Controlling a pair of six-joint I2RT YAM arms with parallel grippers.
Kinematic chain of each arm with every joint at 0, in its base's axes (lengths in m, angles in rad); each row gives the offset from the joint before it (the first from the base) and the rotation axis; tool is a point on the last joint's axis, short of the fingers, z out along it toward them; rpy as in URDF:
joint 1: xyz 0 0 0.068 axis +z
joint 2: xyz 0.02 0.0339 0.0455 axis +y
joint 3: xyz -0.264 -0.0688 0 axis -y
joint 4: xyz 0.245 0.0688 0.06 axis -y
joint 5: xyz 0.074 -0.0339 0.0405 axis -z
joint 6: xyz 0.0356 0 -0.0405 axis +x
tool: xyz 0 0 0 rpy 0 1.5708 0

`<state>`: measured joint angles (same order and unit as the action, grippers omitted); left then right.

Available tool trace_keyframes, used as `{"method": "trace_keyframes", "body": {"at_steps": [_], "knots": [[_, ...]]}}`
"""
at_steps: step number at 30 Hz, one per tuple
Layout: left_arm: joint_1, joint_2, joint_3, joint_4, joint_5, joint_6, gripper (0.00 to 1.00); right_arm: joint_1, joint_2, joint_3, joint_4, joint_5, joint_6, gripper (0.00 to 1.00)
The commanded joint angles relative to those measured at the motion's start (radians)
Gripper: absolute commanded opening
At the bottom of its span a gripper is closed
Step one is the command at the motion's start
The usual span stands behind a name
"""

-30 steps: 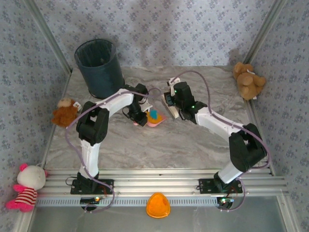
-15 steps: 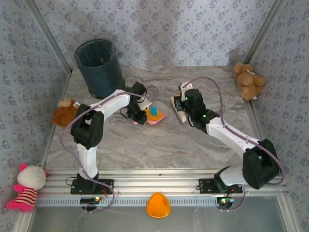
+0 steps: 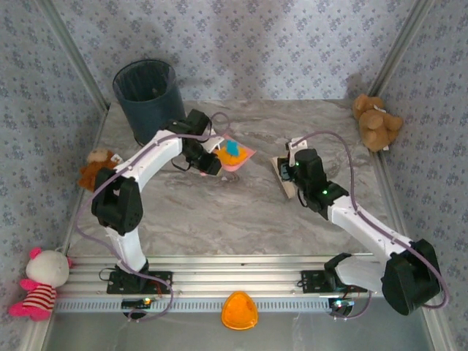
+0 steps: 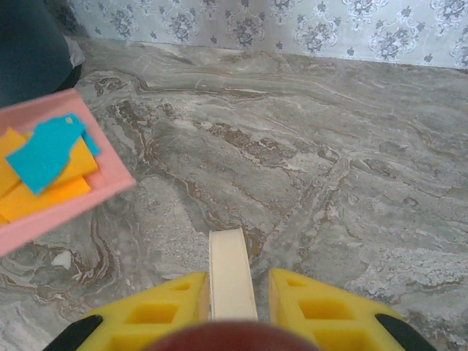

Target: Sweep away the paper scraps from the table

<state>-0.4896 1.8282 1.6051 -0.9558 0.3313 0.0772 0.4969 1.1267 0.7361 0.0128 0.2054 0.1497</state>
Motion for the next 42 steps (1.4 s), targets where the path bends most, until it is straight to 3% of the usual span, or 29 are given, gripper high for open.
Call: {"method": "trace_keyframes", "body": {"at_steps": [1,25,42], "knots": [[0.013,-0.055,0.077,-0.035,0.052,-0.020,0.00,-0.005,-0.045,-0.008,-0.006,-0.006,-0.002,0.00],[0.172,-0.084,0.399,-0.086,0.198,-0.147,0.00,-0.024,-0.170,-0.061,-0.077,0.000,-0.010,0.00],[0.391,-0.058,0.431,0.122,0.433,-0.452,0.00,-0.030,-0.174,-0.057,-0.099,0.003,0.004,0.00]]}}
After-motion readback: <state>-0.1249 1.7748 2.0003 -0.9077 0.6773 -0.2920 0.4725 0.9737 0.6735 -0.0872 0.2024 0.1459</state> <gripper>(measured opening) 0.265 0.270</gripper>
